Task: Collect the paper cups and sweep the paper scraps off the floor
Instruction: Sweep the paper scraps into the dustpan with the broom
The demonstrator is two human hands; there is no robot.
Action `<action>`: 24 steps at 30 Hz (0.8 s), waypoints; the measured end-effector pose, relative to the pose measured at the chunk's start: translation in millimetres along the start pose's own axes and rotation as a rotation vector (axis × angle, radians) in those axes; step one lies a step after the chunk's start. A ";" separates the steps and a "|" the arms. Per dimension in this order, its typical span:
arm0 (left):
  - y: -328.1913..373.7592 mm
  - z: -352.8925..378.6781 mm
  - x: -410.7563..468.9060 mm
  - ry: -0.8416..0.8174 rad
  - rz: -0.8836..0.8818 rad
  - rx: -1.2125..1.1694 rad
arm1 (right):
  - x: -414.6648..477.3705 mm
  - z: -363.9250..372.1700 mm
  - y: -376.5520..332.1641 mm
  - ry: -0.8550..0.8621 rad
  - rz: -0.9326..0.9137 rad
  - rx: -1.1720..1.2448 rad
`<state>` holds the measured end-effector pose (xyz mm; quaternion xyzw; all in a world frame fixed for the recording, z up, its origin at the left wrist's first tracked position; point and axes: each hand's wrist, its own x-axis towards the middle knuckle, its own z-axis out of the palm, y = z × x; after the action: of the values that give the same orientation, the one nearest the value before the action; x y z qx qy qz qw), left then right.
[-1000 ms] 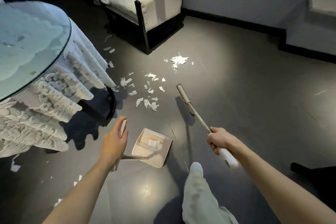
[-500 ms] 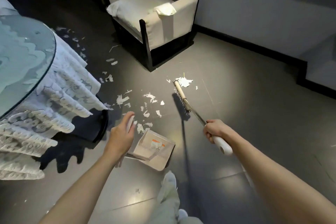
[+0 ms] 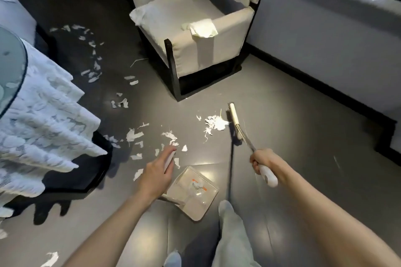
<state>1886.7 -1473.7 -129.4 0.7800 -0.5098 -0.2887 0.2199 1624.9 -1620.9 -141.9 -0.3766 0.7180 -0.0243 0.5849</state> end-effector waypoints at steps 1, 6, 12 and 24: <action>3.8 5.8 11.0 0.009 -0.020 -0.005 | 17.2 -8.8 -12.0 -0.007 0.005 -0.021; 11.1 21.8 45.8 -0.025 -0.118 0.002 | 91.4 -32.9 -63.2 -0.083 0.072 -0.031; 12.1 27.8 52.3 -0.075 -0.187 -0.006 | 134.7 -15.2 -116.5 -0.219 0.080 -0.141; -9.8 -9.2 -36.2 0.028 -0.242 -0.067 | 75.7 72.9 -108.7 -0.349 -0.045 -0.672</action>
<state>1888.1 -1436.1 -120.7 0.8320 -0.3987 -0.3192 0.2166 1740.7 -1712.2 -175.3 -0.5614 0.5670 0.2643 0.5418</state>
